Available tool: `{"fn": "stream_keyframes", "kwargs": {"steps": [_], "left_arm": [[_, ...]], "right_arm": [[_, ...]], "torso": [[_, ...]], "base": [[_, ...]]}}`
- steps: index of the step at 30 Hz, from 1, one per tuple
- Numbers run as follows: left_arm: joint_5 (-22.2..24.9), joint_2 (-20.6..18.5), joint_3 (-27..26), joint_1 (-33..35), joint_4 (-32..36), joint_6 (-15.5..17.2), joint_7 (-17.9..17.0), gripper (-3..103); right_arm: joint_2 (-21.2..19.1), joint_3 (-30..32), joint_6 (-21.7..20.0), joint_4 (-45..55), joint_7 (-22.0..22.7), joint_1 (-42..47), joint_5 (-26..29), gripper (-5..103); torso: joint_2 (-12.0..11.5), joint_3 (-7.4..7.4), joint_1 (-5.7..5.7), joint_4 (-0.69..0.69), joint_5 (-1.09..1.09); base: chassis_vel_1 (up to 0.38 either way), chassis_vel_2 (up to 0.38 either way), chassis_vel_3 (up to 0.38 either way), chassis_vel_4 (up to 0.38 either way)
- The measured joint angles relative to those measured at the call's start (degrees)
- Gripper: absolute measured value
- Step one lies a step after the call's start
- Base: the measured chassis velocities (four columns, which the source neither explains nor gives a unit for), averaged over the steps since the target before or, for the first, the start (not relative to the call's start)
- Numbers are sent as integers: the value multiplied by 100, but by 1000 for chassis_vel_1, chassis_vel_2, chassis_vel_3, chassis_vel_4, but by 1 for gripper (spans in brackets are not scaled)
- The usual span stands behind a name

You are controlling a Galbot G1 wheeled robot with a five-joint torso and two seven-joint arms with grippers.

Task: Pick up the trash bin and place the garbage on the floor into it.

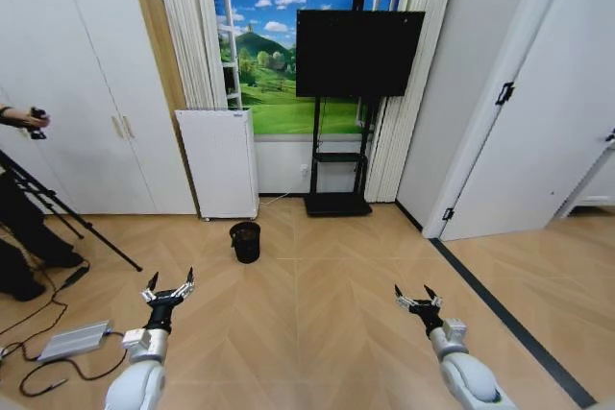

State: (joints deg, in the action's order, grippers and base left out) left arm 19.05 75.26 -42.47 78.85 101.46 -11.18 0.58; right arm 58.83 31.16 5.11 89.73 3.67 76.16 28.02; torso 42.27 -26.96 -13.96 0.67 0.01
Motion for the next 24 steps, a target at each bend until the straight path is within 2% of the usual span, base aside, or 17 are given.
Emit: {"fn": "stream_keyframes", "kwargs": {"steps": [4,9,24], "left_arm": [[0,0,2,-2,0,0,2,100],[0,0,1,-4,0,0,3,100],[0,0,1,-1,0,0,3,100]], "right_arm": [[0,0,0,0,0,0,0,100],[0,0,0,0,0,-4,0,100],[0,0,0,0,0,-2,0,100]], "torso": [[-2,-1,-1,3,0],[-6,-3,-9,-4,1],[-5,-1,-3,-1,-1]], "base": [[-29,-2,1,-1],[-65,56,88,-41],[0,0,0,0]]}}
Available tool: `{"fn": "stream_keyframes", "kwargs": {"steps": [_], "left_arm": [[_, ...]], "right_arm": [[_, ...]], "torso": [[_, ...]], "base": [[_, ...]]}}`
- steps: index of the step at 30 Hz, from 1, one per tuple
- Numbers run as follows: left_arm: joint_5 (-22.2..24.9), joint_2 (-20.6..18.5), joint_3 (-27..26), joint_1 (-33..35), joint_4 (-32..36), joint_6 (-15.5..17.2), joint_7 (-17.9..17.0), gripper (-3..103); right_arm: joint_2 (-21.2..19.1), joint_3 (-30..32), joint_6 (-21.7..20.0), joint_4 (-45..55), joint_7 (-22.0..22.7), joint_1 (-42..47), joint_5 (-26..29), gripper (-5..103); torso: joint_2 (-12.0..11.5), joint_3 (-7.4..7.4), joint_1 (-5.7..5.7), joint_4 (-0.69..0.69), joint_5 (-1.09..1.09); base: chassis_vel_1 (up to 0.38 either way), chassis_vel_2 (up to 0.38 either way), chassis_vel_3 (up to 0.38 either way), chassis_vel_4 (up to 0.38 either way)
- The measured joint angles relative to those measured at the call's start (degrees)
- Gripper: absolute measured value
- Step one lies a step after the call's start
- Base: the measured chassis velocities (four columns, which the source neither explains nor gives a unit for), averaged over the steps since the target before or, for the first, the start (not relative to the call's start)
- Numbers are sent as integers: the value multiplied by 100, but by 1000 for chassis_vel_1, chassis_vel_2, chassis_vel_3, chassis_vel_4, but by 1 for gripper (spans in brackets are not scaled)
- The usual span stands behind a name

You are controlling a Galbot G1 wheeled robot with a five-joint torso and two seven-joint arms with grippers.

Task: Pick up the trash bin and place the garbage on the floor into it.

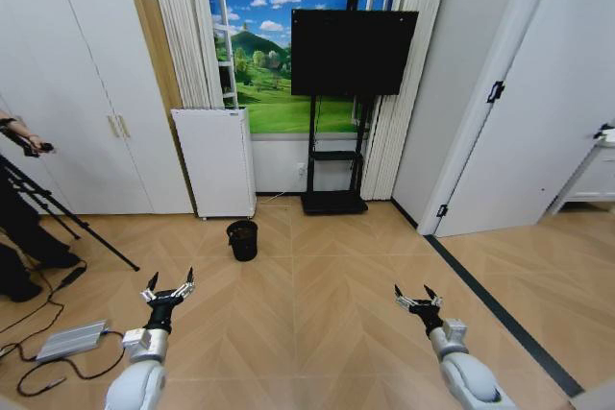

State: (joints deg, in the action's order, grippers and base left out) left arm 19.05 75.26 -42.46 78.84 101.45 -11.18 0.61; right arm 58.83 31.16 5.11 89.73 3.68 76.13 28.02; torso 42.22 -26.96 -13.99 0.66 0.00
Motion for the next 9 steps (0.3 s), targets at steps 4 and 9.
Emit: {"fn": "stream_keyframes", "kwargs": {"steps": [4,9], "left_arm": [[0,0,0,0,0,0,0,100],[0,0,0,0,0,0,0,100]], "right_arm": [[0,0,0,0,0,0,0,100],[0,0,0,0,0,0,0,100]], "torso": [[0,0,0,0,0],[0,0,0,0,0]], "base": [[0,0,0,0],[0,0,0,0]]}}
